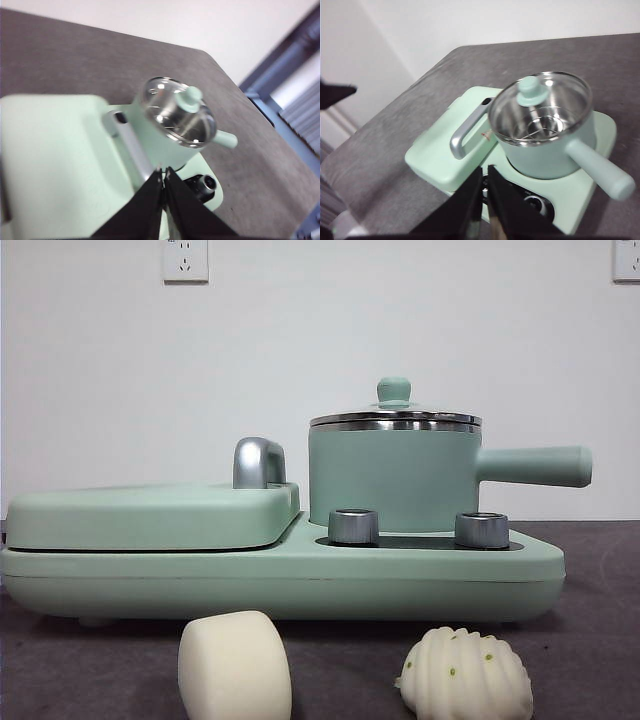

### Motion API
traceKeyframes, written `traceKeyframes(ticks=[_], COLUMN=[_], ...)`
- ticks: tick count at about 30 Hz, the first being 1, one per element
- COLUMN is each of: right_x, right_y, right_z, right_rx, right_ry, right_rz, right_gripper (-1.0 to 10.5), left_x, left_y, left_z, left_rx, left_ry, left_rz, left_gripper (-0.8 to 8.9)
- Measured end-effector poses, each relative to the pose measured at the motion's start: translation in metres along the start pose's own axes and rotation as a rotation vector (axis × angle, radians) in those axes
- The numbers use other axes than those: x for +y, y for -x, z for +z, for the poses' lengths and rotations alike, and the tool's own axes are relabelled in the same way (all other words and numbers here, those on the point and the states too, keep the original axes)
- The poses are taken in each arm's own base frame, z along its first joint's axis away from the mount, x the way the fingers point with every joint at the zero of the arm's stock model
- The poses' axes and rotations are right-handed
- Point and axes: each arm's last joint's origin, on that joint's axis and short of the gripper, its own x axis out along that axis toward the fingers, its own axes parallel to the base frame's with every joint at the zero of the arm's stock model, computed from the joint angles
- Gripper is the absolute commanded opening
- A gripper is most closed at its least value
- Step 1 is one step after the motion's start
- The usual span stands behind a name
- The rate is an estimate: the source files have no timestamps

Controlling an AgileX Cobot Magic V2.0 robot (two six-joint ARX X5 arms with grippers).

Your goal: Put the buns in a small steamer

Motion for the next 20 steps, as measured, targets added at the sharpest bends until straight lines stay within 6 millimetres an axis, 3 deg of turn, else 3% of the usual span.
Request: traceKeyframes(ticks=[8,13,17,20], right_x=[-0.002,-0.003,-0.003,-0.003], right_y=[-0.002,-0.002,-0.002,-0.002], right_z=[0.005,0.005,0.005,0.005], right_rx=[-0.004,-0.011,-0.011,-0.011], right_ry=[0.046,0.05,0.05,0.05], right_rz=[-0.013,-0.055,-0.057,-0.057], right_gripper=[0.1,0.3,2.7,4.3], left_x=[-0.008,-0.007,-0.005,-0.004], left_y=[-0.008,-0.011,-0.014,-0.016], left_z=[0.013,0.014,0.014,0.014], left_rx=[-0.004,-0.006,0.004,0.012], left_ry=[-0.14,-0.156,-0.154,-0.15], left_rz=[-0.055,-0.055,-0.053,-0.051], left_gripper=[0.13,1.64,3.81,4.74])
